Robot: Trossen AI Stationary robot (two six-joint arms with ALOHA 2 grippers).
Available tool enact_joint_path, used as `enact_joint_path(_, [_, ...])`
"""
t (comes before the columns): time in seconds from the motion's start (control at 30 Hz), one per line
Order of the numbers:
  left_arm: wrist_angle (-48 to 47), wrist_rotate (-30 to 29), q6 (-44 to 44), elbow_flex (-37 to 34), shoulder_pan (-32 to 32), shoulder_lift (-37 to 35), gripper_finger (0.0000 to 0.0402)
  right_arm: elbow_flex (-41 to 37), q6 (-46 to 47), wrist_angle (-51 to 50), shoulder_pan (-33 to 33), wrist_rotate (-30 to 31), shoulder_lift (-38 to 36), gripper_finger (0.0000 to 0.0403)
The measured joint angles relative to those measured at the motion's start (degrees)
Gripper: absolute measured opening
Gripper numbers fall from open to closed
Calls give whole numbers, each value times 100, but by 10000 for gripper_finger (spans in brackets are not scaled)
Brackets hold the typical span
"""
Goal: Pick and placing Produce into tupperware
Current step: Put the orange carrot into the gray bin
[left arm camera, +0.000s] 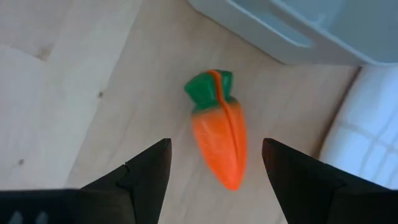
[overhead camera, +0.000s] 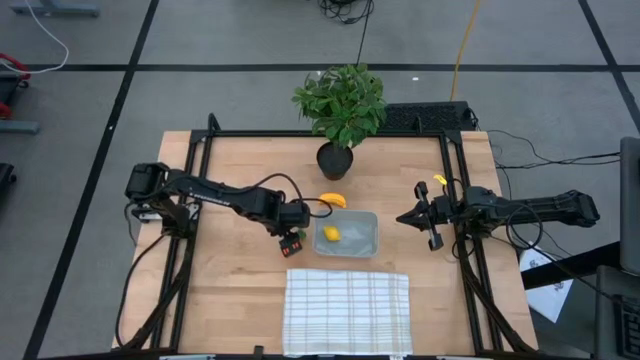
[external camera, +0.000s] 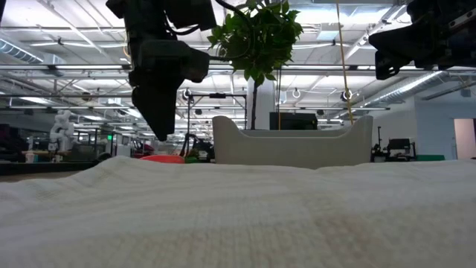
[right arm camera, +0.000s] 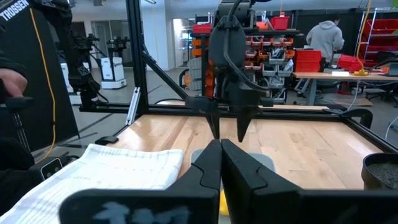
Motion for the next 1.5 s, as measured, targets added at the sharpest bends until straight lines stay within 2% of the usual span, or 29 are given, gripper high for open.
enact_joint_path(0.27, [109, -15, -52, -4, -265, 55, 257, 0, 0, 0, -1, -1, 0, 0])
enact_joint_path(0.6, [256, -383, 208, -4, -475, 222, 257, 0, 0, 0, 0, 0, 0, 0])
enact_joint_path(1.3, [468, -521, 682, -24, -476, 894, 257, -59, 1, 50, 0, 0, 13, 0])
enact_joint_path(1.5, [439, -560, 1171, -26, -476, 929, 257, -59, 1, 47, -1, 0, 15, 0])
